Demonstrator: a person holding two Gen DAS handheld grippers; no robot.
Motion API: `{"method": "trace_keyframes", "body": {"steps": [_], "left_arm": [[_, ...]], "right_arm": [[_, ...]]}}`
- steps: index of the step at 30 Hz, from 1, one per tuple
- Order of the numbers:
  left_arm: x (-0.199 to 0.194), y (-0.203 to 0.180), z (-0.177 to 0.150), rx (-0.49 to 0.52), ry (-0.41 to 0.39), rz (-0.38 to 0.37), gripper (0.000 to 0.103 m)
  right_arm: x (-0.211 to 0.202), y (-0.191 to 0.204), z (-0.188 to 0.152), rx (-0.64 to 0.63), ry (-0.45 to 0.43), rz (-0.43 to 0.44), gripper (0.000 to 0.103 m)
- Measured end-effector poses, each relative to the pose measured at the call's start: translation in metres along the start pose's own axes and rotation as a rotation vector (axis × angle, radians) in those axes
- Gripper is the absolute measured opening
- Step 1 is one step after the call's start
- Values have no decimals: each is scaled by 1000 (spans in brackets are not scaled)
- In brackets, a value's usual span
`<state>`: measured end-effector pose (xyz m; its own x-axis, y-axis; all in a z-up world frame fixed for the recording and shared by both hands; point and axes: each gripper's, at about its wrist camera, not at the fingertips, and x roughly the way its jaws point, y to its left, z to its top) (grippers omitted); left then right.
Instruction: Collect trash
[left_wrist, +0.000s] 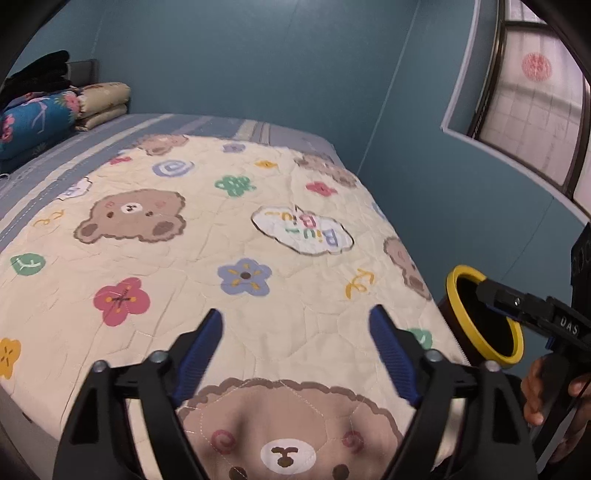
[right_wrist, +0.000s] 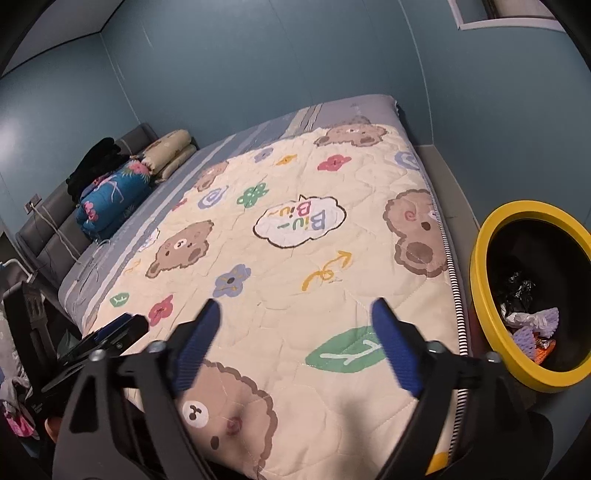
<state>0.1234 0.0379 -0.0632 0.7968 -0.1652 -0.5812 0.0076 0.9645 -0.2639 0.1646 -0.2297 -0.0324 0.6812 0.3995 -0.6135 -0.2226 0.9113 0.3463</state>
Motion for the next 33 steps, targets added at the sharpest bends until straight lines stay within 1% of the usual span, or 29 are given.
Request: {"method": "trace_keyframes", "body": {"steps": [1,2,4,7,9,12,16,18,22,25,28,33], "left_arm": [[-4,1,0,-3,-18,0,89],[-8,2,0,-8,-39,-7,93],[-15,3,1,-18,-71,-19,95],[-24,3,3,-20,-98,-18,95],[-30,1,5,-11,-114,-18,95],[-45,-4,8,11,-164,-1,95],[-69,-15,11,46,-243,27,95],[-79,-21,13,64,-266,25,95],[-98,-33,14,91,-320,21,95],[-107,-40,15,98,-343,17,95],[-114,-47,15,112,-365,14,95],[-124,-56,13,138,-385,-2,95]], "right_arm": [[-2,0,0,7,-14,-1,89],[-5,0,0,13,-31,-1,94],[-11,0,1,21,-66,-12,95],[-18,3,2,8,-96,-10,95],[-22,5,3,3,-109,-30,95],[-32,11,4,-13,-139,-47,95],[-54,23,5,-44,-226,-97,95],[-63,26,6,-49,-256,-112,95],[-87,35,5,-63,-343,-157,95],[-100,39,3,-66,-392,-183,95],[-107,41,1,-82,-418,-198,95],[-110,42,-1,-87,-426,-193,95]]}}
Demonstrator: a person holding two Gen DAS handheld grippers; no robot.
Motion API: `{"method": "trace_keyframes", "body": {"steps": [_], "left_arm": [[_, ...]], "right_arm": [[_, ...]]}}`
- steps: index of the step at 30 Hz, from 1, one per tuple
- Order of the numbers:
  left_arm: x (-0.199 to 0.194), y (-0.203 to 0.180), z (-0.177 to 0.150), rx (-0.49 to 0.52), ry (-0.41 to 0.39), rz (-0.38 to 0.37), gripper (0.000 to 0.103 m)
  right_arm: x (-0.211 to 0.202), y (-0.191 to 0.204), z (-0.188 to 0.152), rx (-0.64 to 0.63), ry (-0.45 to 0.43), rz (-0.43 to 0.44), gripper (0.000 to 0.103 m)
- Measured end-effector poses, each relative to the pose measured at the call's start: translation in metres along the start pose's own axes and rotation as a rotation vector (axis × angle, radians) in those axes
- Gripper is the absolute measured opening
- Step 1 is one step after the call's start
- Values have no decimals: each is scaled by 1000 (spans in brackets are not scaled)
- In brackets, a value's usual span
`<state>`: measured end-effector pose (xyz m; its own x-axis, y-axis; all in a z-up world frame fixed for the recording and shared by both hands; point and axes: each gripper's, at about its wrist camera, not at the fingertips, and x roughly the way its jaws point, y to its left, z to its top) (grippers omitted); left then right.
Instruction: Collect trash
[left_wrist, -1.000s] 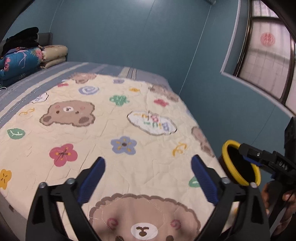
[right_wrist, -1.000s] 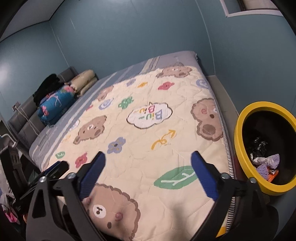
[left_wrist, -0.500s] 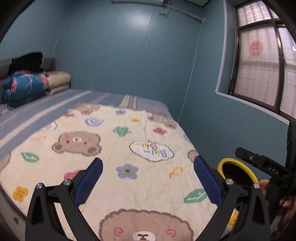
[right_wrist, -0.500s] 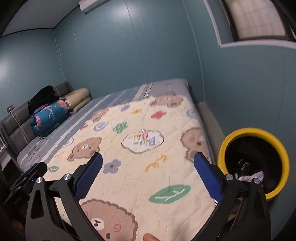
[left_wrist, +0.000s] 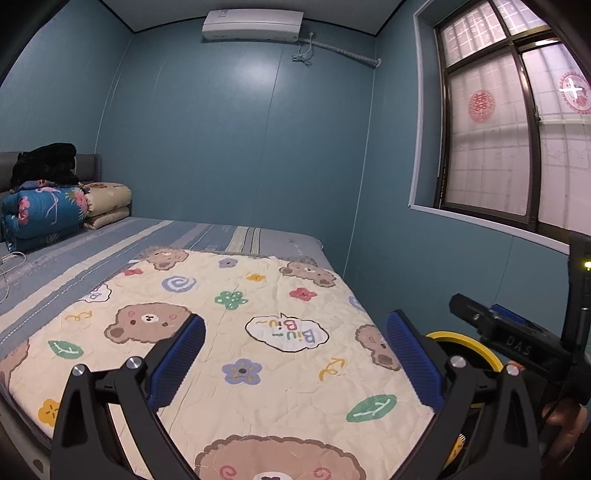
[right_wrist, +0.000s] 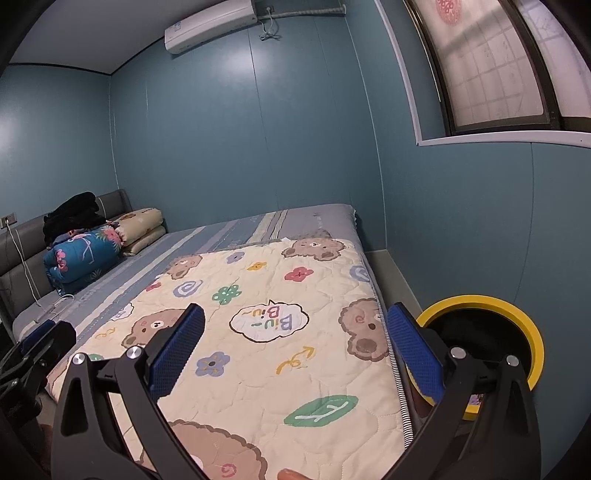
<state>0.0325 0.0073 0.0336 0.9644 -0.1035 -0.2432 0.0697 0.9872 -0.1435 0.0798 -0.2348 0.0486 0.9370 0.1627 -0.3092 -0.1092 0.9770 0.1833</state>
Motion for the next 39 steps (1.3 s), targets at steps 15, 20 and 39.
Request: {"method": "trace_keyframes", "body": {"steps": [15,20,39], "left_arm": [[3,-4,0,3,8,-17,95],[3,-3,-1,0,9,-19,95],[3,-3,-4,-9,18,-20,95]], "right_arm": [[3,0,-8,-2,13,-19,95],[3,-1,-9,4,13,-26,95],[8,-3,-12,16,28,-27,95]]}}
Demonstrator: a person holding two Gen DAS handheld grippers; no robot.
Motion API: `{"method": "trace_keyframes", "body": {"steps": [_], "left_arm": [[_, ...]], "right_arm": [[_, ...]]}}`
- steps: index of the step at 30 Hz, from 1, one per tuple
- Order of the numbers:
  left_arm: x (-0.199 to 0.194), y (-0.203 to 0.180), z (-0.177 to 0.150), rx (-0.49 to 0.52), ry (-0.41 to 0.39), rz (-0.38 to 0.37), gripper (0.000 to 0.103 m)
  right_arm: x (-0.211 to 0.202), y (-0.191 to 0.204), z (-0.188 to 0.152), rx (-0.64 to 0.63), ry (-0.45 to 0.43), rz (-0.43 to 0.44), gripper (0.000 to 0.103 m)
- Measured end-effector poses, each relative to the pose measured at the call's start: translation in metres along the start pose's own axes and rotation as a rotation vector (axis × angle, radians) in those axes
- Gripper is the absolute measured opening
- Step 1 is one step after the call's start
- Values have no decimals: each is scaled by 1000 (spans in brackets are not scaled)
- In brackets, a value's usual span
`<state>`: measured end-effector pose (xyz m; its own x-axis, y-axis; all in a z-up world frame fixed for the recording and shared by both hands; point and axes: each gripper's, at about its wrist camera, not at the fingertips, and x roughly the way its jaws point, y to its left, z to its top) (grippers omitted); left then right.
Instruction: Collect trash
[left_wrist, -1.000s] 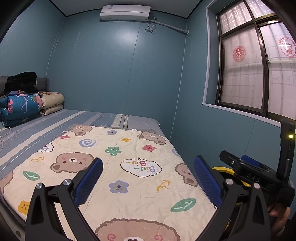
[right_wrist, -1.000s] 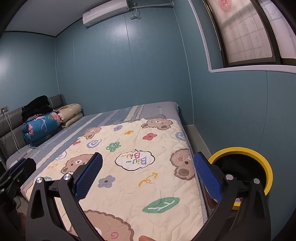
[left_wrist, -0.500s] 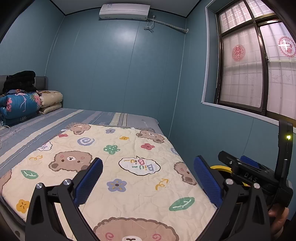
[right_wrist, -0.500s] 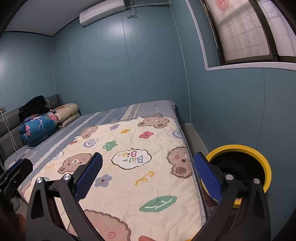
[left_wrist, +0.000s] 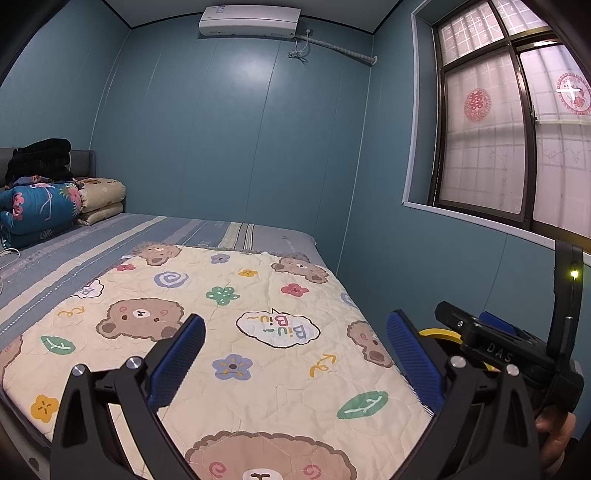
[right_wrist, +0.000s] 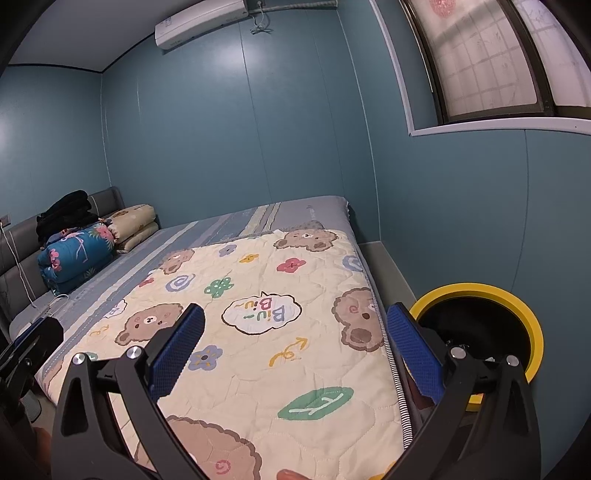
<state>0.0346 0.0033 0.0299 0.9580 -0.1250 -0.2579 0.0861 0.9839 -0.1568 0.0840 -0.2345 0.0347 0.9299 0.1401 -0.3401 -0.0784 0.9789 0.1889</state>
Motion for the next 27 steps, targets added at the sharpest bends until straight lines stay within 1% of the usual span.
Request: {"method": "trace_keyframes", "body": {"steps": [27], "left_arm": [[5,0,-3,3,11,-13,95]], "right_arm": [[4,-2,-4,17,17,-2,95]]}}
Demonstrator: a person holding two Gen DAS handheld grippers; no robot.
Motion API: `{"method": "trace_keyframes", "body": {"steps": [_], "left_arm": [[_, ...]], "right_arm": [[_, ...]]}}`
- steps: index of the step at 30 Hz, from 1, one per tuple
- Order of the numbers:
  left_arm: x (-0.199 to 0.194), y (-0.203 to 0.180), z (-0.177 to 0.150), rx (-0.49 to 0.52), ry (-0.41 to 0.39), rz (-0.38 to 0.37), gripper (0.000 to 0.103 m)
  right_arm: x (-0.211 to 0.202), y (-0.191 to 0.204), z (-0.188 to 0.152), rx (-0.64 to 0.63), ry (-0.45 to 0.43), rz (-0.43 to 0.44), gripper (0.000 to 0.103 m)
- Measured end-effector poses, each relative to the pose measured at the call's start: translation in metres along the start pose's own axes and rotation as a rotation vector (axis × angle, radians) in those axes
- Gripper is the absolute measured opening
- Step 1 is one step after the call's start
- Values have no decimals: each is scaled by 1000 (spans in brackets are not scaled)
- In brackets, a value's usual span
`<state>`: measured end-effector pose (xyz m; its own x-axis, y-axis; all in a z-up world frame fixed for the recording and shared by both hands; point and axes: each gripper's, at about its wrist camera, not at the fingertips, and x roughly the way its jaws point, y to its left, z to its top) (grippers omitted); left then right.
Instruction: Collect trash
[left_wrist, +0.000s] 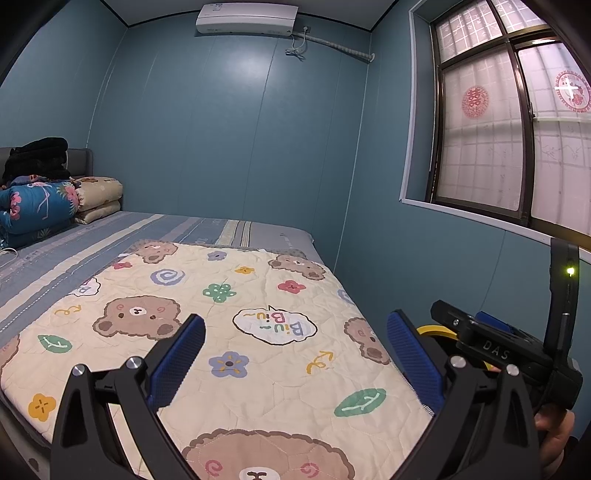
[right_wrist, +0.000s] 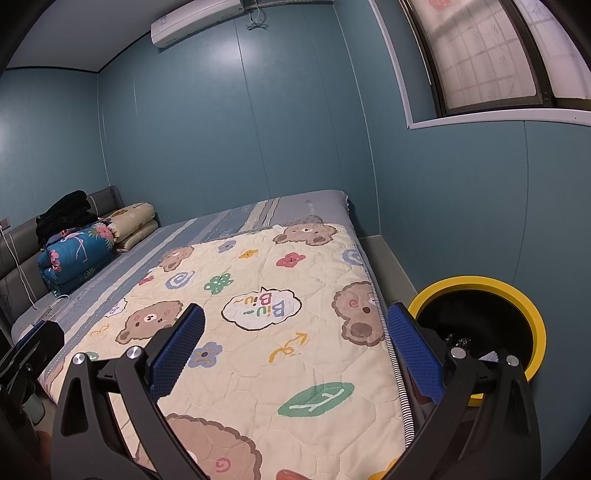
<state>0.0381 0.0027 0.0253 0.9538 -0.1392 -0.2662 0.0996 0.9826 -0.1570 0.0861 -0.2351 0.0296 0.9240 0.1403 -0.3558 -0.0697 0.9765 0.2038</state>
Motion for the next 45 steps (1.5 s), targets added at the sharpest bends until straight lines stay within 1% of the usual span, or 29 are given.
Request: {"method": "trace_keyframes", "body": {"steps": [35,42,45], "left_arm": [[4,2,-3,-6,11,-19,95],[2,2,-4,0,-8,-11,95],[2,2,-3,-8,-4,-21,95]], "right_arm": [[2,0,-4,11,12,-6,95],[3,-1,-6,15,16,-3,95],[3,-1,-6,15,17,-3,95]]}}
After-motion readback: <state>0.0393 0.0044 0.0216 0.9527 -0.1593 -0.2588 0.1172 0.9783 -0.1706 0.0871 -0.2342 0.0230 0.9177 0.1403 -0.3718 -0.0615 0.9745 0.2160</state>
